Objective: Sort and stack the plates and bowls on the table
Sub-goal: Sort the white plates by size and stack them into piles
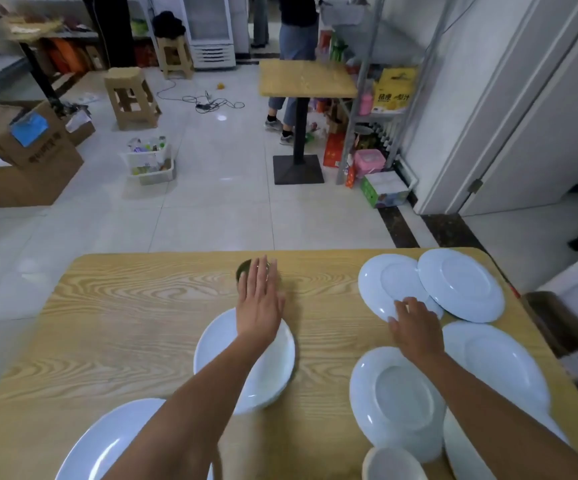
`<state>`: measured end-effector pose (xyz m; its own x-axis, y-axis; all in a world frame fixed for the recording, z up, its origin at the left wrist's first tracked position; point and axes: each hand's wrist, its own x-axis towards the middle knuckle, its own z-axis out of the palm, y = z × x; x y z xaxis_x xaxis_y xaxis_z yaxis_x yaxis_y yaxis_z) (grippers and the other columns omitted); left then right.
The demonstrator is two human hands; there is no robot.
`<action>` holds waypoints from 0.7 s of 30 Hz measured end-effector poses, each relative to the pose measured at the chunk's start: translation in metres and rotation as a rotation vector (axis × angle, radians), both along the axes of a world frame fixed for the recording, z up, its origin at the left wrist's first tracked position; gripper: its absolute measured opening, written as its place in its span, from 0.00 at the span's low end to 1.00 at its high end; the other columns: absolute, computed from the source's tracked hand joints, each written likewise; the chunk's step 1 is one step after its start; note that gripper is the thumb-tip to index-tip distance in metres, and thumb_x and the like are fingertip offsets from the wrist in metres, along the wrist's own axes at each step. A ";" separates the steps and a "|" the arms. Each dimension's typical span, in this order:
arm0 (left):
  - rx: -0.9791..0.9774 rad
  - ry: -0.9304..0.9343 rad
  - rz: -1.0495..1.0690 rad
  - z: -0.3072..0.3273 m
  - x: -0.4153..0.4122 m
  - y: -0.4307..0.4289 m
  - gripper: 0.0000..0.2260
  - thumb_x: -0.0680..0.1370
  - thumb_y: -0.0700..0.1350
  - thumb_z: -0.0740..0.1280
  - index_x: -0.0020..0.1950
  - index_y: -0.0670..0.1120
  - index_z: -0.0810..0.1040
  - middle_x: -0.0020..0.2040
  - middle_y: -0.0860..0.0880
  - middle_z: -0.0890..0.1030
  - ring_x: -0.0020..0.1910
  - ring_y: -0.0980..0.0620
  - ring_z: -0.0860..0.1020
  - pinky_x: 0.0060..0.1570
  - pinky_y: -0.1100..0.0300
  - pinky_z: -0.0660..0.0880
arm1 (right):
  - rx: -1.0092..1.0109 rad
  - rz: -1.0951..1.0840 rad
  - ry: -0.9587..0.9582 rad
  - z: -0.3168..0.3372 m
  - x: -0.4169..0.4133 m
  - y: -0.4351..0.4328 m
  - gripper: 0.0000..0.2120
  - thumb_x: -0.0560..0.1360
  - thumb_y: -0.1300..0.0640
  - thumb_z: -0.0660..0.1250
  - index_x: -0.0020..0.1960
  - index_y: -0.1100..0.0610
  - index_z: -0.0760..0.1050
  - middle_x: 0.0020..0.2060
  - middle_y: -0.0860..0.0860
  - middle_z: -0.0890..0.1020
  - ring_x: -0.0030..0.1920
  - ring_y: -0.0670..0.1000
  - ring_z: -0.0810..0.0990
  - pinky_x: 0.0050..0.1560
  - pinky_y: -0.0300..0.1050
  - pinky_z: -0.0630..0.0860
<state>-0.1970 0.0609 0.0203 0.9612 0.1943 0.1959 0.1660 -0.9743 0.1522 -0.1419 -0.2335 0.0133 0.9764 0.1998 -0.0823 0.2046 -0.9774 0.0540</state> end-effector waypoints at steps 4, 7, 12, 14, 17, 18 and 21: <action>-0.008 0.061 -0.082 -0.004 0.027 -0.071 0.30 0.82 0.52 0.53 0.79 0.47 0.41 0.80 0.47 0.42 0.79 0.47 0.41 0.74 0.51 0.36 | -0.002 -0.129 -0.021 0.010 0.024 -0.074 0.21 0.80 0.49 0.56 0.69 0.58 0.68 0.66 0.56 0.71 0.64 0.56 0.72 0.61 0.50 0.69; -0.009 0.121 -0.112 -0.011 0.041 -0.134 0.31 0.82 0.51 0.52 0.78 0.49 0.38 0.79 0.48 0.37 0.78 0.48 0.37 0.73 0.50 0.34 | 0.020 -0.208 0.012 0.010 0.035 -0.131 0.22 0.80 0.50 0.56 0.71 0.59 0.65 0.68 0.57 0.69 0.66 0.56 0.71 0.63 0.49 0.70; 0.062 0.211 -0.189 -0.024 0.065 -0.227 0.34 0.81 0.49 0.55 0.77 0.49 0.34 0.78 0.47 0.33 0.77 0.46 0.33 0.73 0.48 0.32 | 0.018 -0.260 0.133 -0.002 0.048 -0.214 0.26 0.81 0.48 0.54 0.75 0.58 0.57 0.72 0.57 0.63 0.72 0.56 0.64 0.69 0.50 0.66; 0.094 0.243 -0.203 -0.027 0.074 -0.256 0.36 0.81 0.50 0.56 0.75 0.49 0.30 0.76 0.47 0.30 0.75 0.47 0.29 0.72 0.49 0.31 | 0.021 -0.261 0.193 -0.009 0.053 -0.237 0.28 0.81 0.47 0.54 0.76 0.59 0.54 0.74 0.58 0.60 0.74 0.57 0.61 0.70 0.51 0.64; 0.110 0.297 -0.232 -0.028 0.089 -0.290 0.36 0.81 0.49 0.57 0.76 0.49 0.31 0.75 0.48 0.28 0.72 0.49 0.27 0.71 0.50 0.29 | 0.070 -0.260 0.228 -0.018 0.065 -0.259 0.29 0.80 0.49 0.57 0.76 0.59 0.54 0.75 0.58 0.59 0.74 0.57 0.60 0.70 0.51 0.64; 0.123 0.313 -0.245 -0.028 0.095 -0.298 0.36 0.81 0.48 0.57 0.76 0.49 0.32 0.75 0.49 0.28 0.72 0.49 0.27 0.71 0.49 0.29 | 0.085 -0.257 0.237 -0.020 0.071 -0.263 0.29 0.79 0.50 0.57 0.76 0.59 0.53 0.75 0.58 0.59 0.74 0.57 0.60 0.70 0.50 0.64; 0.141 0.333 -0.275 -0.028 0.112 -0.320 0.36 0.81 0.46 0.58 0.77 0.48 0.33 0.77 0.48 0.31 0.75 0.48 0.31 0.72 0.50 0.31 | 0.088 -0.190 0.242 -0.026 0.089 -0.272 0.31 0.78 0.52 0.59 0.77 0.58 0.51 0.75 0.56 0.57 0.75 0.55 0.57 0.70 0.51 0.65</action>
